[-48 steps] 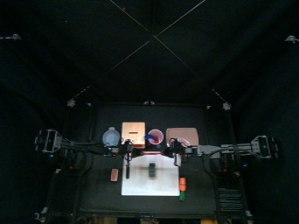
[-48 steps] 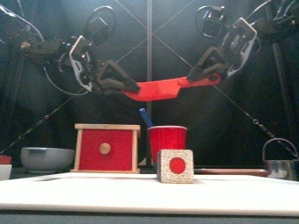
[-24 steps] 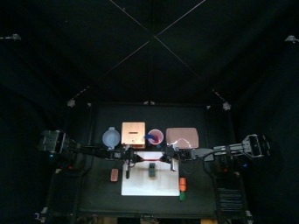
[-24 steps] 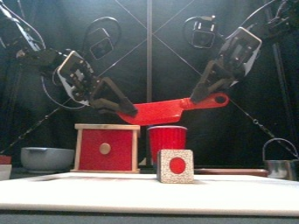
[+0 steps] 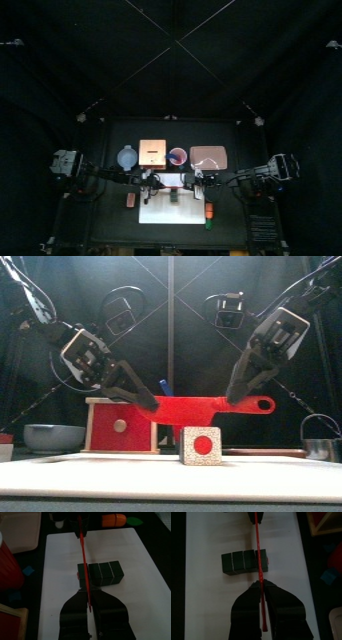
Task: Cut the sushi into 4 pieces with the knife
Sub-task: Cut the sushi into 4 pieces
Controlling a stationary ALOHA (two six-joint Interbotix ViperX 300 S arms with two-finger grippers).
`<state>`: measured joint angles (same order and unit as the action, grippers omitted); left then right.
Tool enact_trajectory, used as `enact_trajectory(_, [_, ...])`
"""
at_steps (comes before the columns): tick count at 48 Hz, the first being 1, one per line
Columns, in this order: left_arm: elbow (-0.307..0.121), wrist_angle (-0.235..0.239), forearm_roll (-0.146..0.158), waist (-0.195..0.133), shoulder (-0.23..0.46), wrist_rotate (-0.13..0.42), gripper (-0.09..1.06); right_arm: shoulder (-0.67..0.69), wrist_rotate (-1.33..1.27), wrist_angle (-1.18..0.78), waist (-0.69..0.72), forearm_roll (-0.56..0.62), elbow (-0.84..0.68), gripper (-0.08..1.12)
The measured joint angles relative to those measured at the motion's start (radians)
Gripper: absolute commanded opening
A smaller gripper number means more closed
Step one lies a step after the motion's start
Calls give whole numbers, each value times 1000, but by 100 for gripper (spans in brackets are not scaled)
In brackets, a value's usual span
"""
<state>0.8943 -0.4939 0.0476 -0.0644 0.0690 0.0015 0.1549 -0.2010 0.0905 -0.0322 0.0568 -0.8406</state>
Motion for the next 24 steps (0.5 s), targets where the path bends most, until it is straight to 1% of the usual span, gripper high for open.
enact_trajectory(17, [-3, 0, -2, -3, 26, 0, 33, -26, 0, 3, -3, -5, 6, 19])
enact_trajectory(24, [-3, -8, -3, -5, 44, -2, 33, -23, 0, 9, -6, -9, 6, 19])
